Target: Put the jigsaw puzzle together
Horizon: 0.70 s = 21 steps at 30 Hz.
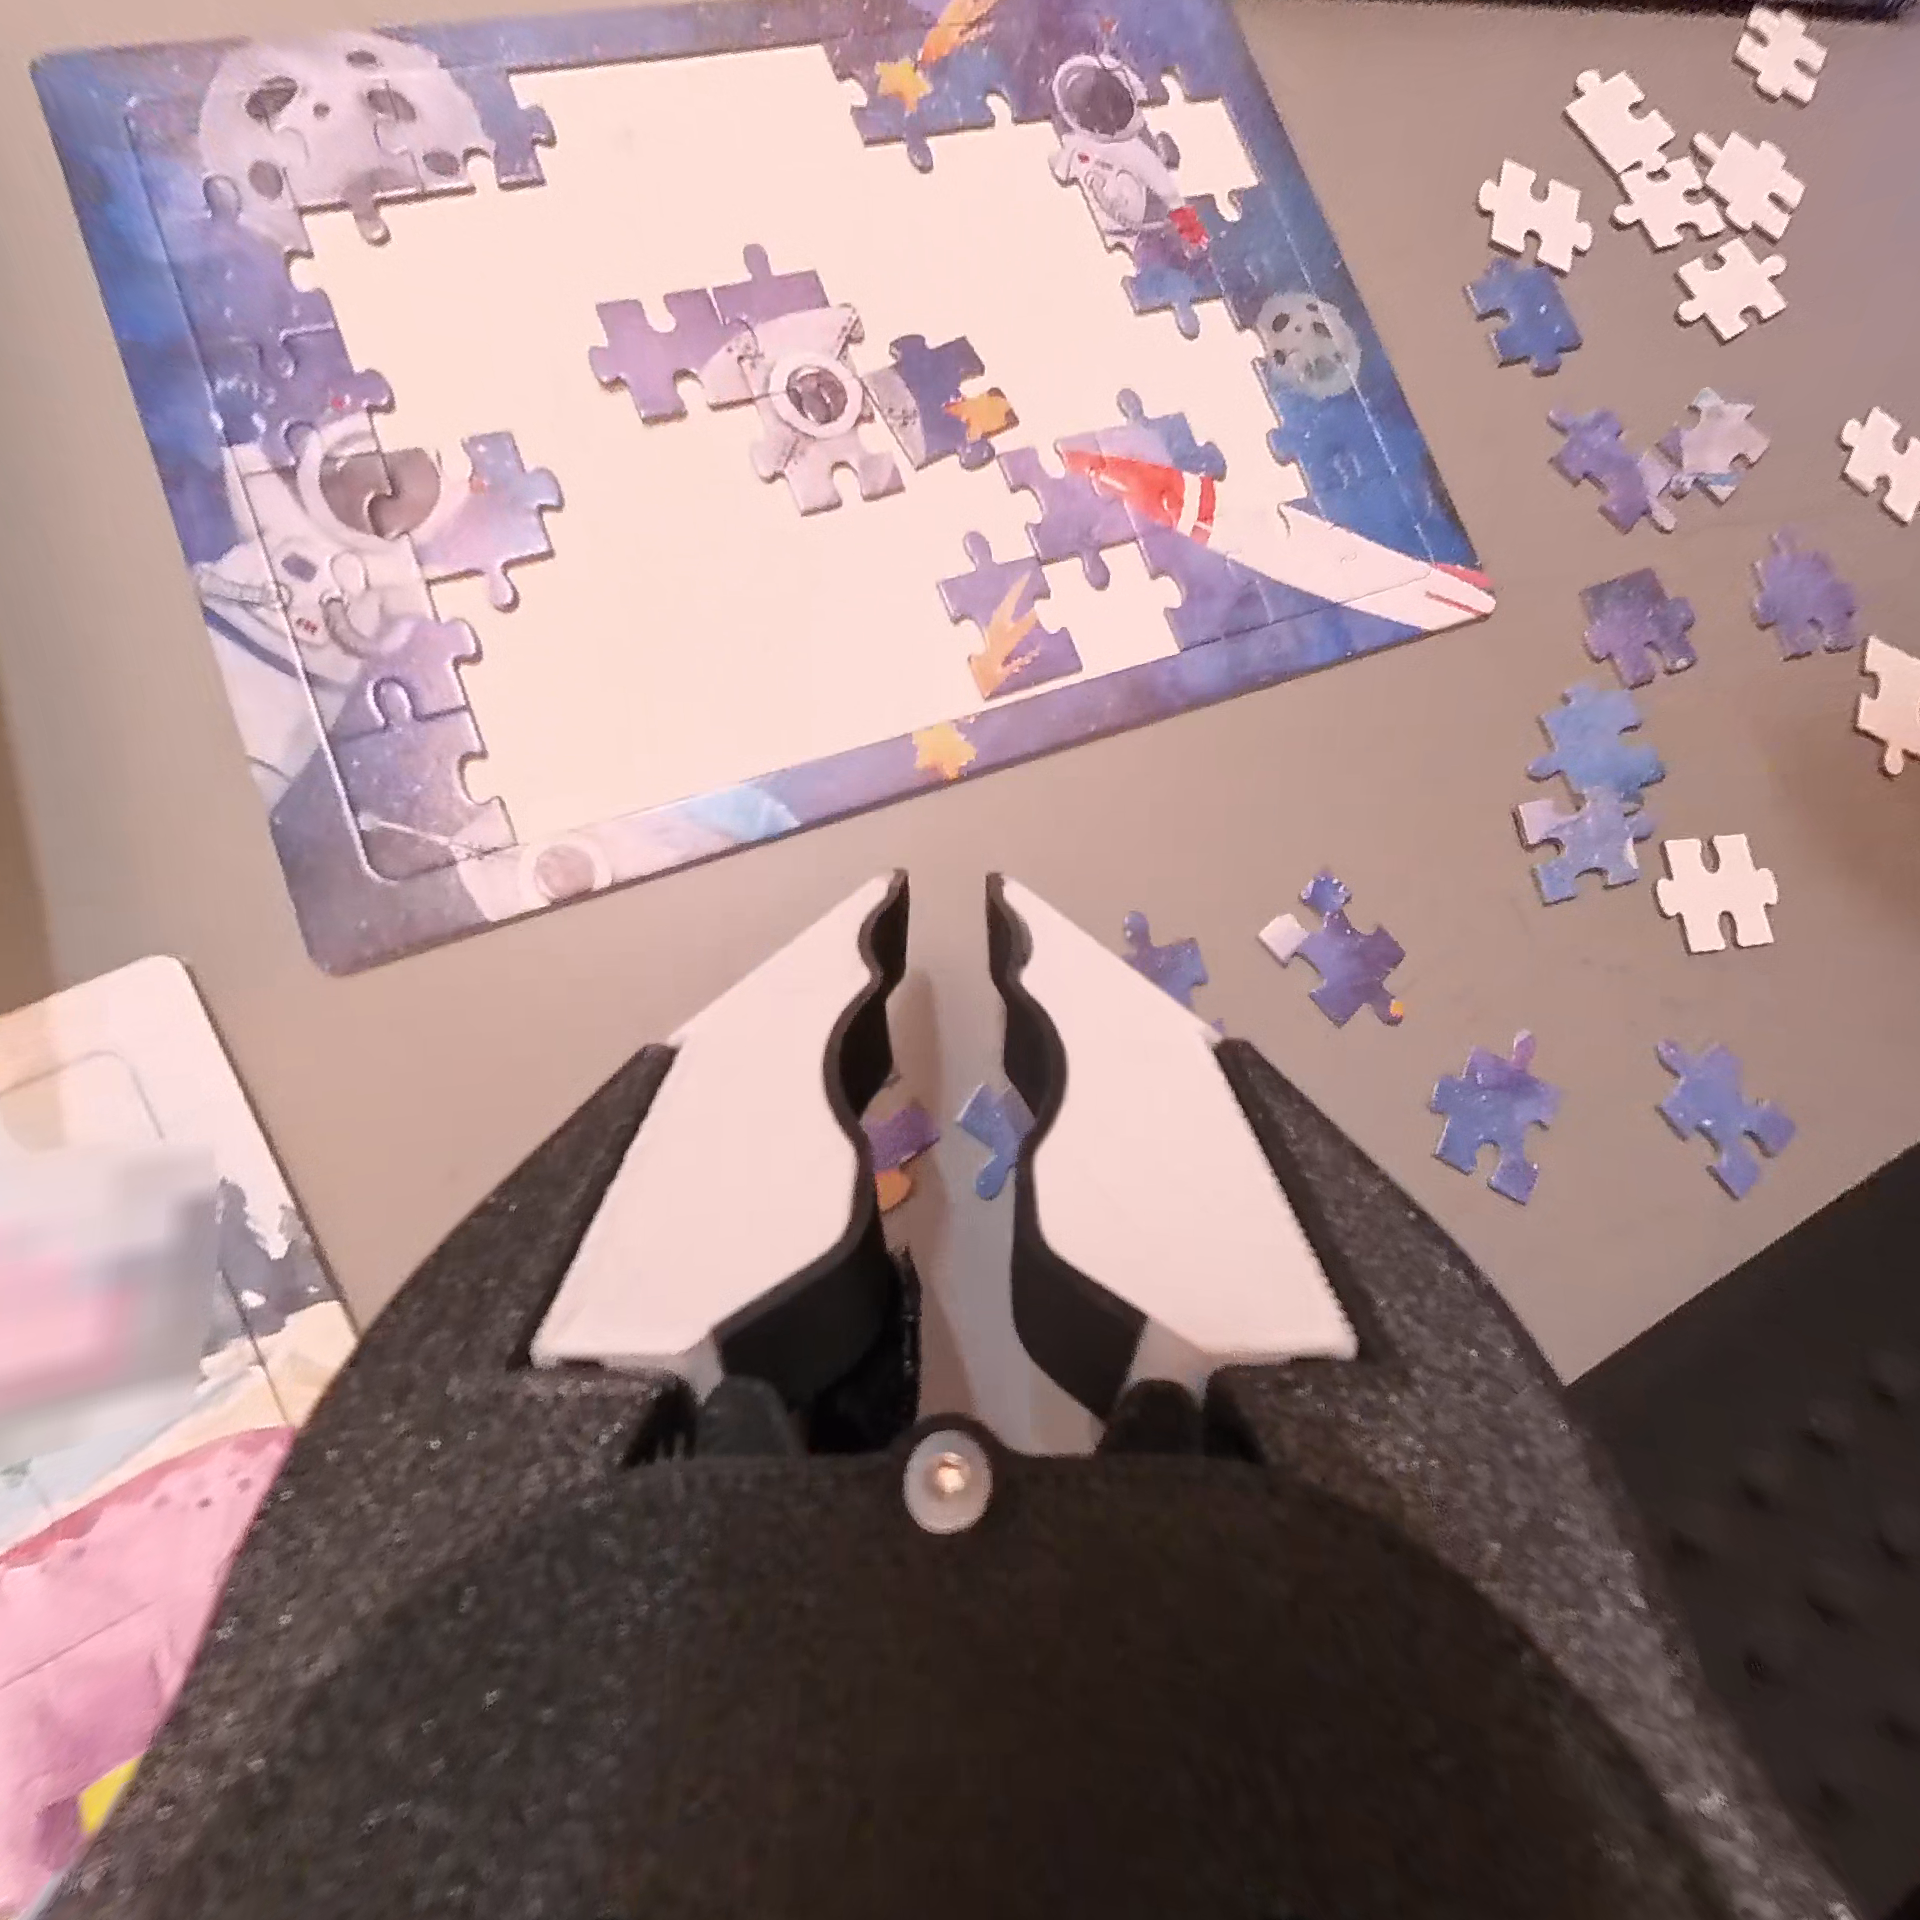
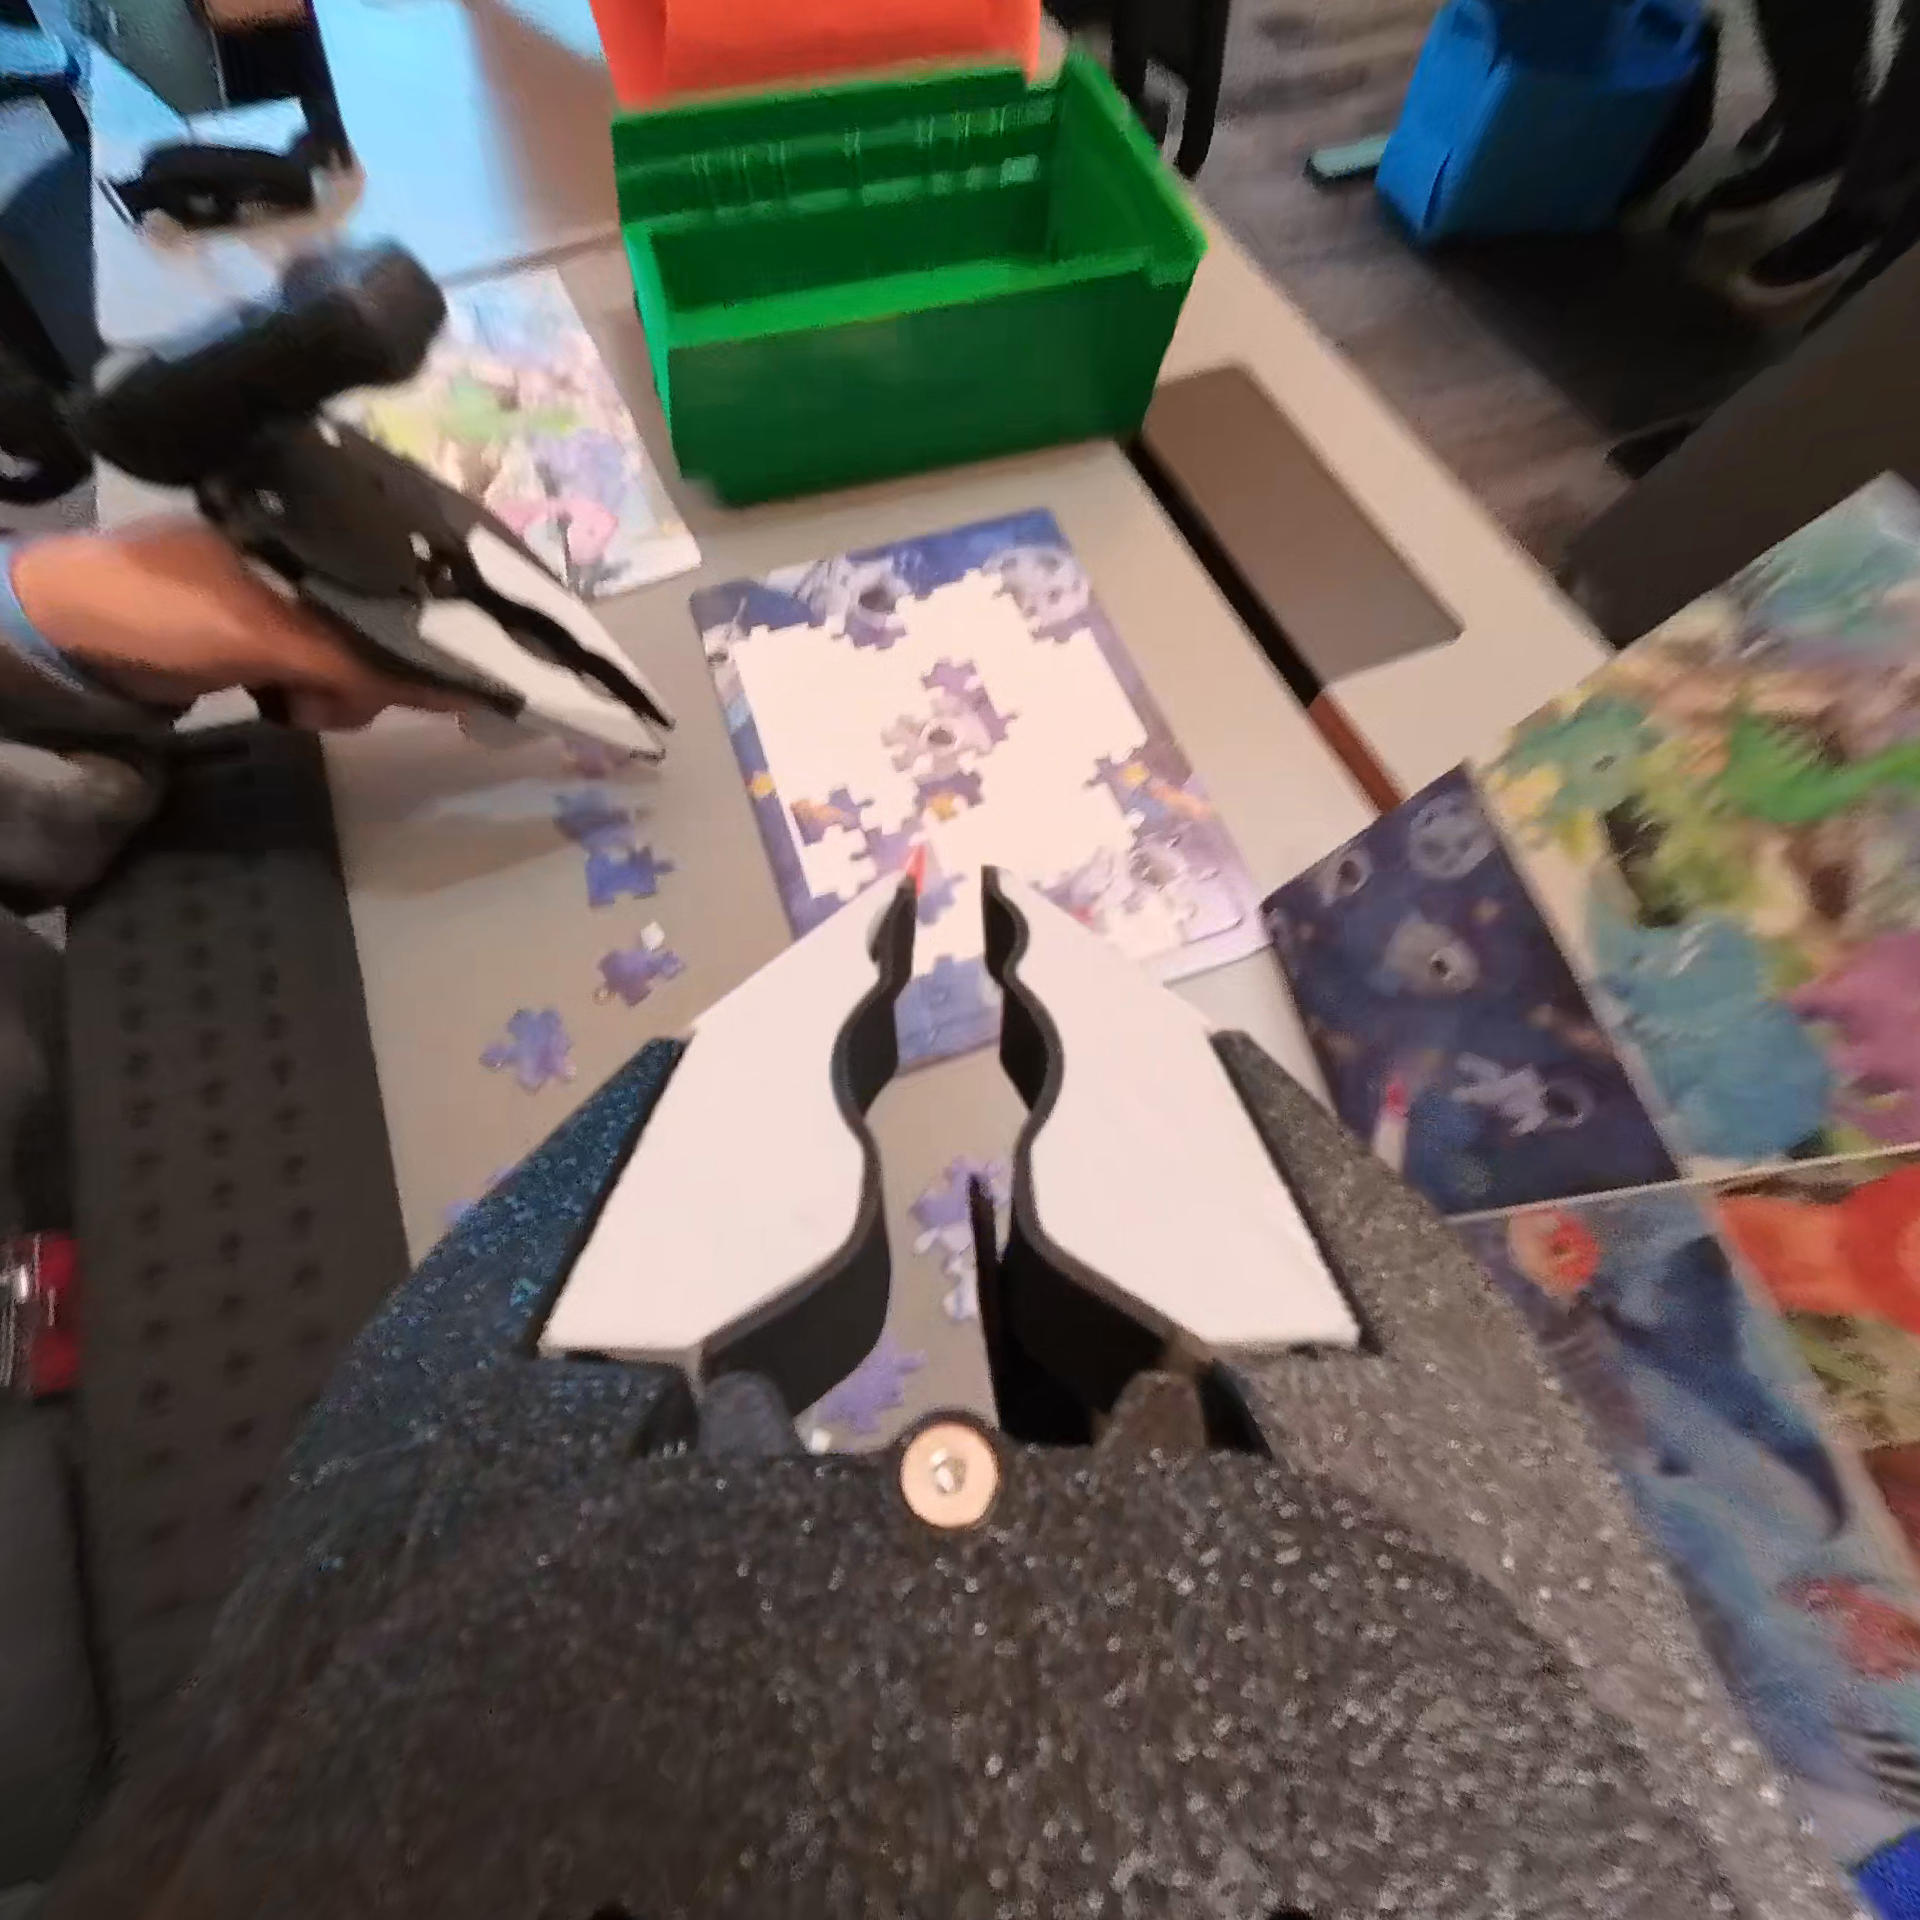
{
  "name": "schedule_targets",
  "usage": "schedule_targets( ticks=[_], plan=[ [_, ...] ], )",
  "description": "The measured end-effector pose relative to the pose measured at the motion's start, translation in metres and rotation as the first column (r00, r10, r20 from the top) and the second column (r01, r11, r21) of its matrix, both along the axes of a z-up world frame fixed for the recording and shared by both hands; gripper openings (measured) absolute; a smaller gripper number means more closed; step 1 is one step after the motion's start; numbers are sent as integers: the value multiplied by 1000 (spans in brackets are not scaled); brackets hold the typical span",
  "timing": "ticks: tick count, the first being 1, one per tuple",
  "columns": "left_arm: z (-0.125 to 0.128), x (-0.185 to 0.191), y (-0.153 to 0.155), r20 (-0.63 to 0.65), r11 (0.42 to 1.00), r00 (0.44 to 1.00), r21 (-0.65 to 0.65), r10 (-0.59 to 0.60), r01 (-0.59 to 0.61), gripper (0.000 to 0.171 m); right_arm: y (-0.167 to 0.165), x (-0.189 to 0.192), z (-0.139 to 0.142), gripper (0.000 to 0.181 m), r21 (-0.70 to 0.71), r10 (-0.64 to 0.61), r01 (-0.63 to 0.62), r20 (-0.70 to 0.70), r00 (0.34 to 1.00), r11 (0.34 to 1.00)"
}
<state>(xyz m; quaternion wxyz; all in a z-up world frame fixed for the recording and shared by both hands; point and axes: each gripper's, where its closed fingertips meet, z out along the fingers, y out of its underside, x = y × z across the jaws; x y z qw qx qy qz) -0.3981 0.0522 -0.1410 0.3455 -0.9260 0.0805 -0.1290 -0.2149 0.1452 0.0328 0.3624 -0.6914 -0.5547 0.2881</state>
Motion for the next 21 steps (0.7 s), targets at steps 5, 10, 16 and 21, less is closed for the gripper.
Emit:
schedule_targets(
  ticks=[5, 10, 16, 21],
  plan=[
    [6, -3, -1, 21, 999, 1000, 34, -19, 19, 15, -43, 3, -78, 13, -163, -4, 19, 94, 996, 986],
    [5, 3, 3, 8, 995, 995, 31, -98, 97, 15, -80, -1, -118, 13, -315, -23, 49, 85, 996, 948],
    [-3, -28, 42, -181, 991, 975, 17, -130, 136, 9, -67, -57, -133, 8, -327, -52, 83, 100, 994, 941],
    [-20, -26, 43, -136, 981, 972, -36, -194, 191, 0, -53, -112, -170, 0, -251, 23, 37, 234, 972, 967]
  ],
)
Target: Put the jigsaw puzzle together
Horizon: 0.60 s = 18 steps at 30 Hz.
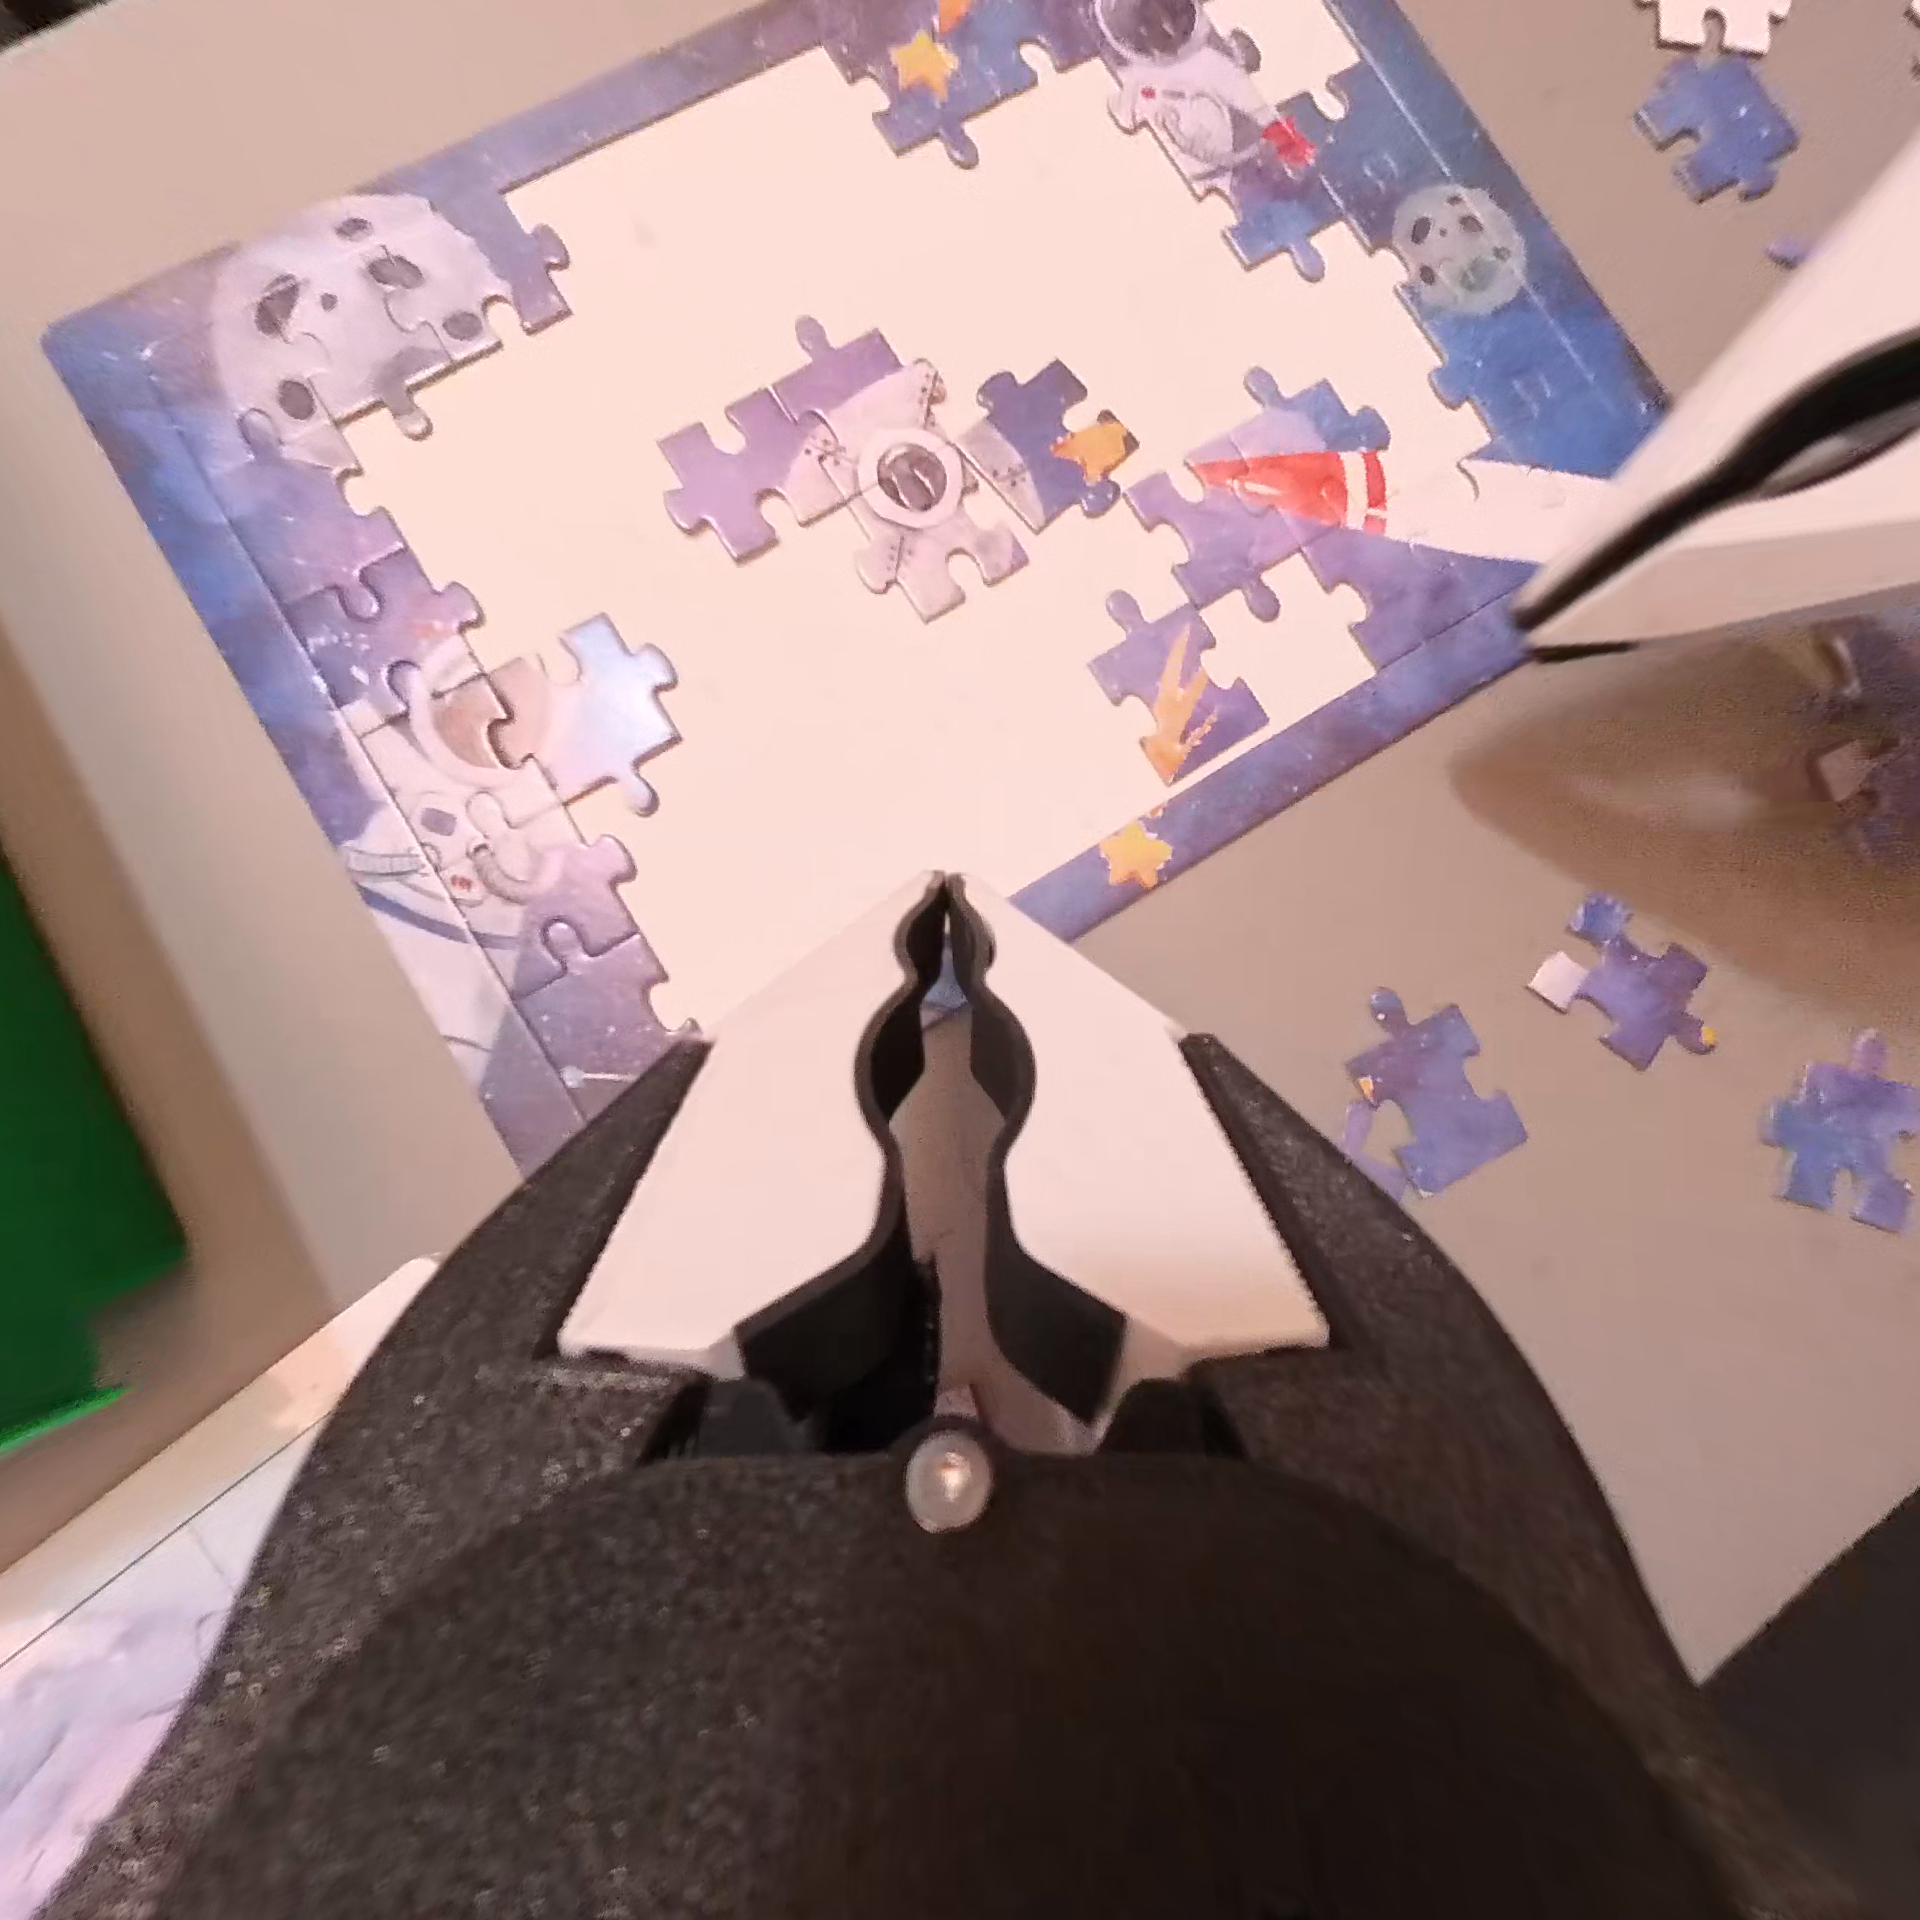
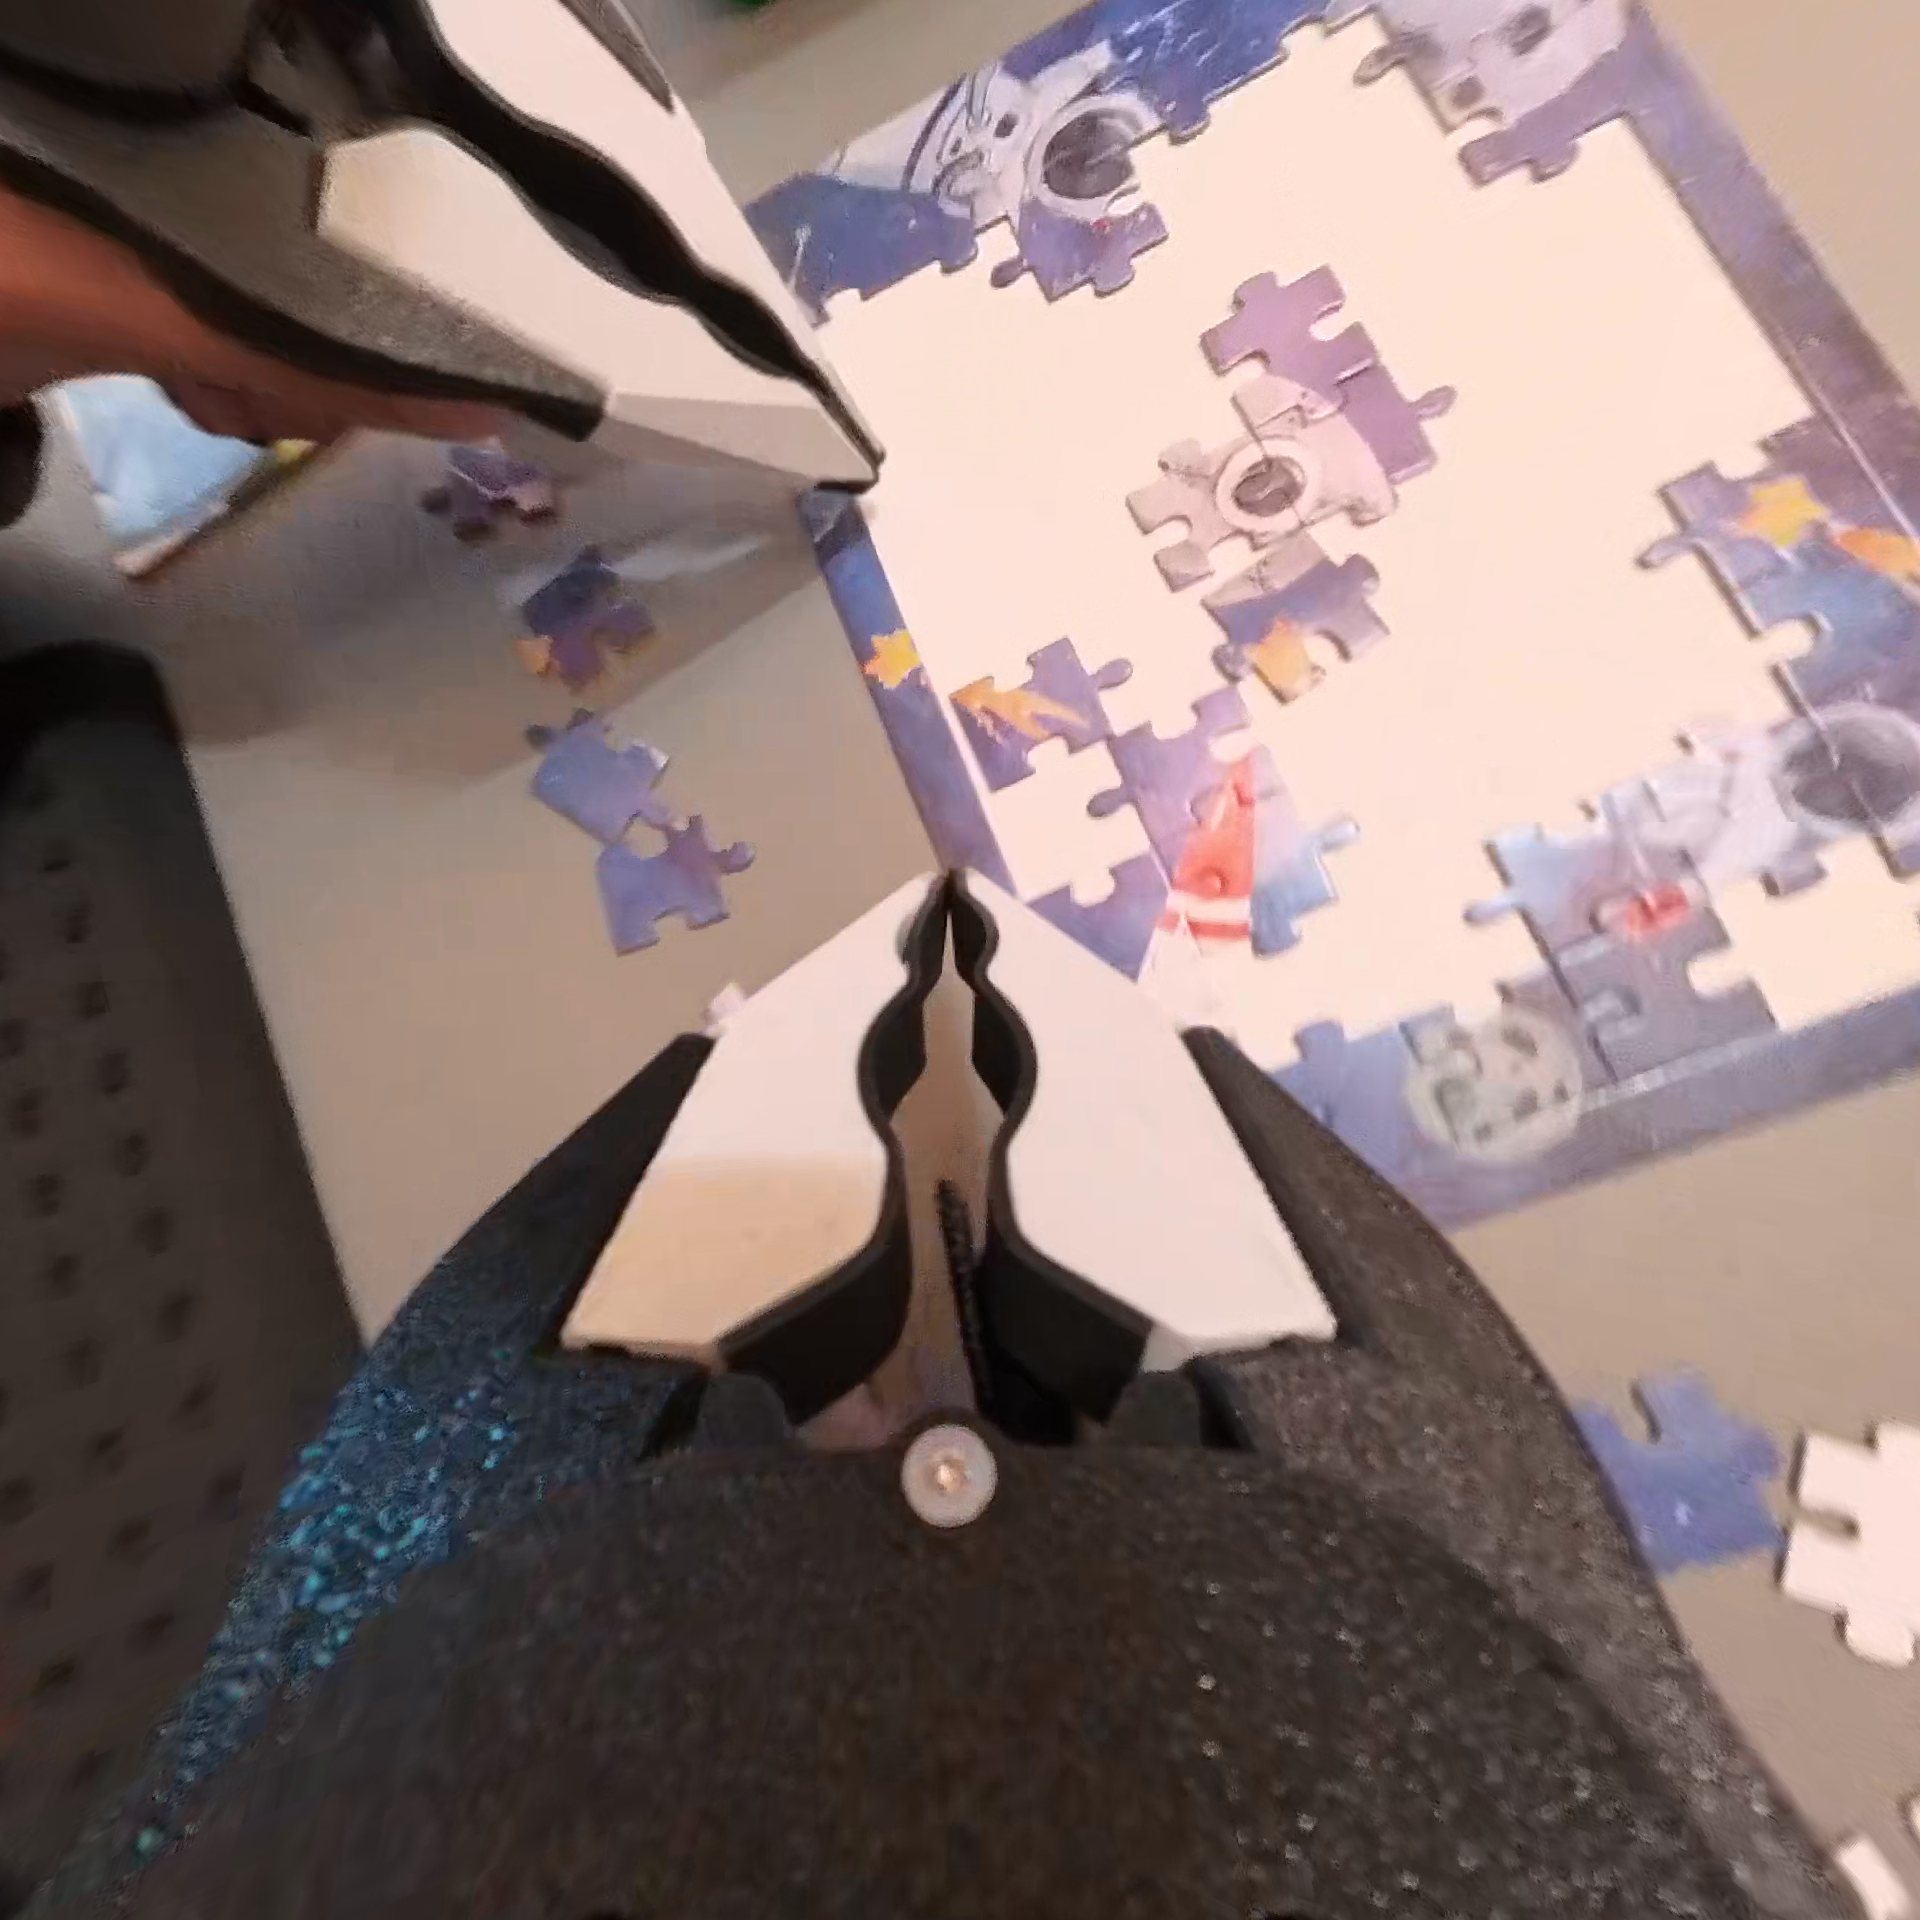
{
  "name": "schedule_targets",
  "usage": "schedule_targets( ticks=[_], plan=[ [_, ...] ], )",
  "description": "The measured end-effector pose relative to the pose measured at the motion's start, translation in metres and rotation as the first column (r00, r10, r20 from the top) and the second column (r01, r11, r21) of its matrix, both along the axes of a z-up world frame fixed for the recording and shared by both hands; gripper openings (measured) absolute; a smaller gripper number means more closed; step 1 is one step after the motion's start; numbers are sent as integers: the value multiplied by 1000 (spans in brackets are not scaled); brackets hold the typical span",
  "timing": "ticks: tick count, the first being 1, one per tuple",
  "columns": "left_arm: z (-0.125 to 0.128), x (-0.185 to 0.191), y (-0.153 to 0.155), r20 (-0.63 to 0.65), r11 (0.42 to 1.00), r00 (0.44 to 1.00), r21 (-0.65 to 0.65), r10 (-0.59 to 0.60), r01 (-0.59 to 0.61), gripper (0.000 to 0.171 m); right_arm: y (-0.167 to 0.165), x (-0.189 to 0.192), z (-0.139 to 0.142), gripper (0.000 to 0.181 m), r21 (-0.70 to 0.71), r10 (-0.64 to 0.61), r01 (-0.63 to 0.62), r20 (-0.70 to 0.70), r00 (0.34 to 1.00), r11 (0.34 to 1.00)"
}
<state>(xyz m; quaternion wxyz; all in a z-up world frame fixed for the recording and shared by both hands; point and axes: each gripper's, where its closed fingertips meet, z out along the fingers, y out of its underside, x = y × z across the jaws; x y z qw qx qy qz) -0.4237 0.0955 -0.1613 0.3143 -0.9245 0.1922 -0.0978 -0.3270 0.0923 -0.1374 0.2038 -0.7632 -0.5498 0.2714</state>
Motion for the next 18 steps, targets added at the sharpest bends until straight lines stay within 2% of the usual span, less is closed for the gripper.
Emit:
schedule_targets(
  ticks=[4, 8, 14, 18],
  plan=[
    [-5, 6, -4, 17, 1000, 1000, 11, 10, -10, 0, 12, -29, -19, 0, 110, 5, -11, 51, 999, 994],
    [-8, 7, -4, 52, 998, 998, 47, 32, -34, 0, 31, -38, -24, 0, 256, -69, 46, 82, 994, 965],
    [-8, 7, -4, 123, 997, 992, 69, 32, -41, 0, 29, -39, -31, 0, 262, -113, 83, 100, 989, 962],
    [-8, 7, -4, 124, 996, 992, 80, 21, -31, 0, 26, -43, -31, 0, 265, -119, 84, 116, 986, 961]
  ],
)
